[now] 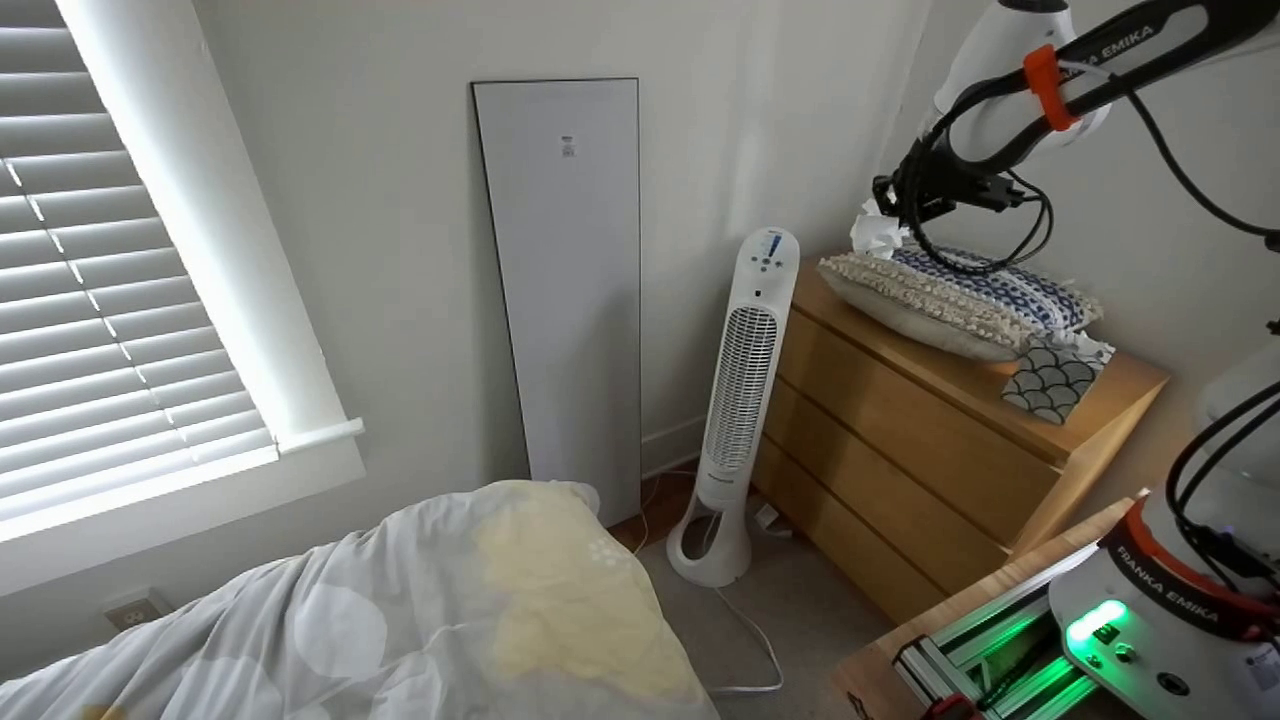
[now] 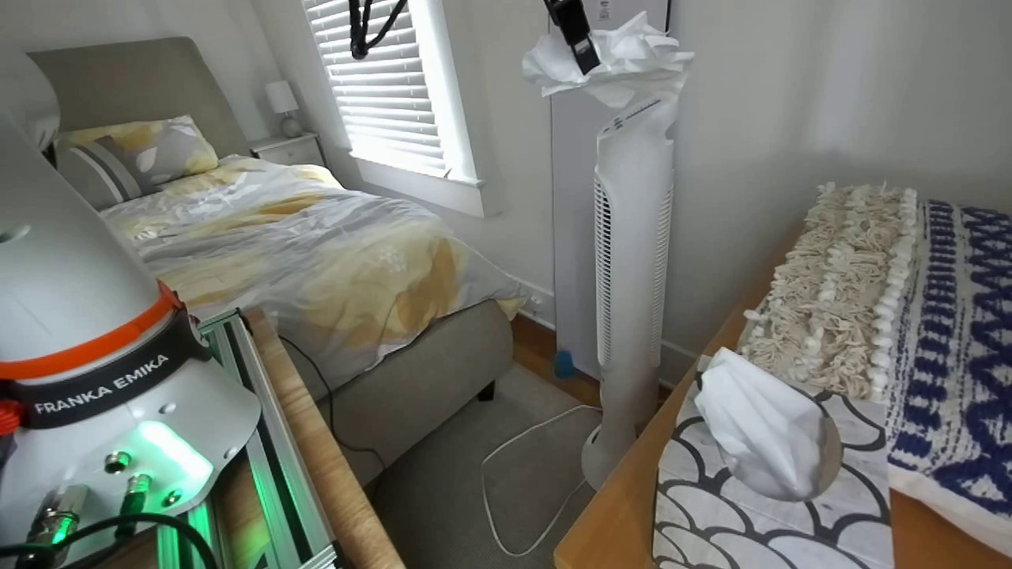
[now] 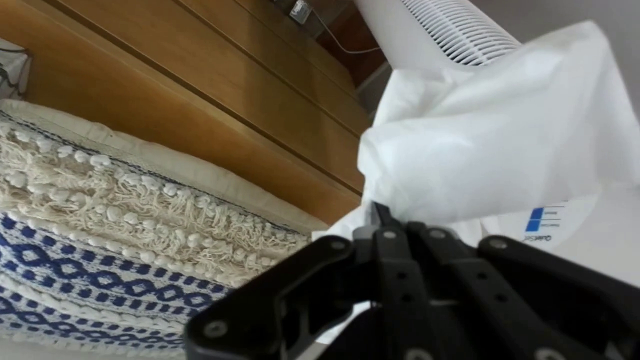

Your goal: Pick up the white towel on the pillow and use it to wipe the combined fan and heater top before putting the towel back on the pillow

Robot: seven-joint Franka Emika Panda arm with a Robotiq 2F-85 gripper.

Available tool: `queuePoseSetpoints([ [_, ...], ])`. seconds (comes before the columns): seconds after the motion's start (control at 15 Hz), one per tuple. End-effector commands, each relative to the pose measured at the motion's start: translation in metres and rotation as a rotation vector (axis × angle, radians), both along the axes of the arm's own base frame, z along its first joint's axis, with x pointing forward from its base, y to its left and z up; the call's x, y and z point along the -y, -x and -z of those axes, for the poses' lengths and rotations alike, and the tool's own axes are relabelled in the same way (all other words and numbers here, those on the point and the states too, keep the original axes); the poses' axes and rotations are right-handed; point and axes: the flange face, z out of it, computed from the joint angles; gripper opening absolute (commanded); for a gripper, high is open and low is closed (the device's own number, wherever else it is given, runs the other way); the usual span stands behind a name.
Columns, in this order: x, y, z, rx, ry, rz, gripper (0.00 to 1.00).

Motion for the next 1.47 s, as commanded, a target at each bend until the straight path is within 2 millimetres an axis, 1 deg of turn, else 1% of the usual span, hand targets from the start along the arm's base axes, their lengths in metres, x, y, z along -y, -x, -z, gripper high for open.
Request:
queuePoseSetpoints([
  [0.0,-0.030,-0.024,0.019,0.082,0.011,-0.132,0.01],
  [0.2,-0.049,-0.042,0.042,0.153,0.003,-0.193,0.01],
  [0.27,-0.051,-0.047,0.050,0.172,0.001,-0.204,0.01],
  [0.33,-0.052,-0.052,0.056,0.193,0.006,-0.224,0.01],
  [0.6,-0.040,-0.071,0.074,0.223,0.022,-0.248,0.01],
  [0.73,-0.043,-0.077,0.089,0.193,0.014,-0.254,0.01],
  [0.93,-0.052,-0.086,0.104,0.196,0.000,-0.287,0.01],
  [1.0,-0.053,-0.090,0.107,0.205,-0.001,-0.296,0.01],
  [1.07,-0.049,-0.081,0.098,0.189,0.003,-0.271,0.04],
  [1.2,-0.051,-0.086,0.105,0.195,-0.003,-0.279,0.04],
  [1.4,-0.051,-0.090,0.106,0.196,-0.004,-0.281,0.04],
])
